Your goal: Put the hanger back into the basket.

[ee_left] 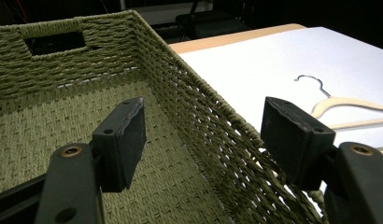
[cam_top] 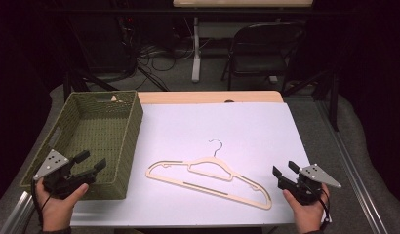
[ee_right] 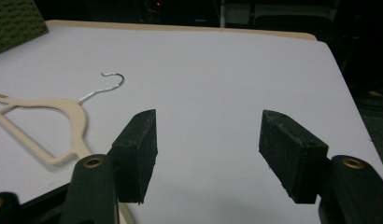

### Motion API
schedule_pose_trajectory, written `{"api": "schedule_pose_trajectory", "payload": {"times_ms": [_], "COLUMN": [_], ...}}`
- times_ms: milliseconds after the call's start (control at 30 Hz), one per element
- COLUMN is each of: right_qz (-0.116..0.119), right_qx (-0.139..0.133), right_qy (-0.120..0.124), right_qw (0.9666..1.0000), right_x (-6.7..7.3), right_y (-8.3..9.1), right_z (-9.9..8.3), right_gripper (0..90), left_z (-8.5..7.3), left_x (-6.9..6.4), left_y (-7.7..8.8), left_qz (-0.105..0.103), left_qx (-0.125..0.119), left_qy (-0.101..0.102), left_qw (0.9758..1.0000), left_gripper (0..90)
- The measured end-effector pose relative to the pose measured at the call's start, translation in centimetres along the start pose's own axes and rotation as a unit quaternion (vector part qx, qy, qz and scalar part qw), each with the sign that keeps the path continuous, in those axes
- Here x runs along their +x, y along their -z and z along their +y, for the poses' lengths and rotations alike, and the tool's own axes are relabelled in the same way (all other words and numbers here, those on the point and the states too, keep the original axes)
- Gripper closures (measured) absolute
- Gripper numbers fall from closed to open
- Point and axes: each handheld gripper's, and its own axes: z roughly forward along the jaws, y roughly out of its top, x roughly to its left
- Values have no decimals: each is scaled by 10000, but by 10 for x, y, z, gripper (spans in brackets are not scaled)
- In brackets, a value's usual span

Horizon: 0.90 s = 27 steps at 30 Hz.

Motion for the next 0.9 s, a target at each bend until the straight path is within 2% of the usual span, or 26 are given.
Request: {"api": "schedule_pose_trajectory", "payload": {"times_ms": [133,167,267,300,333,367,400,533,567,600,633,700,733,833,867,900], "right_qz": [108,182,194,194,238,238,231,292,369,361,361,449,495,545,605,631], "right_qx": [120,261,489,489,527,563,601,581,770,608,608,889,864,790,891,863], "right_qy": [-6,68,311,311,443,610,666,771,834,867,867,1104,1204,1272,1337,1332], "right_qw": [9999,9995,9981,9981,9973,9963,9957,9949,9929,9937,9937,9889,9877,9872,9852,9853], "right_x": [-4,-3,1,1,4,8,10,17,17,19,19,20,22,25,27,27], "right_y": [-2,-5,-7,-7,-9,-9,-9,-8,-5,-7,-7,-3,-2,-2,-3,-4], "right_z": [-1,-1,2,2,4,9,11,23,28,31,31,45,56,66,75,77], "right_gripper": [365,366,367,367,367,367,366,358,358,358,358,358,358,358,361,362], "left_z": [0,1,2,2,2,3,3,5,5,5,5,6,6,6,6,6], "left_x": [-1,-1,-1,-2,-1,-1,-1,-1,-2,-2,-2,-2,-2,-2,-3,-3], "left_y": [-1,-1,1,2,2,3,4,5,5,5,5,5,5,5,6,6], "left_qz": [-11,-6,-22,-26,-21,-21,-37,-60,-56,-55,-55,-63,-72,-76,-92,-92], "left_qx": [15,27,0,-24,-20,-31,-45,-50,-60,-54,-54,-49,-50,-58,-72,-72], "left_qy": [-19,-25,-38,-25,-34,-28,-19,-14,-14,-16,-16,-15,-3,-1,9,9], "left_qw": [10000,10000,10000,10000,10000,10000,10000,10000,10000,10000,10000,10000,10000,10000,9999,9999], "left_gripper": [312,311,312,312,312,311,312,311,311,312,311,311,312,312,311,311]}}
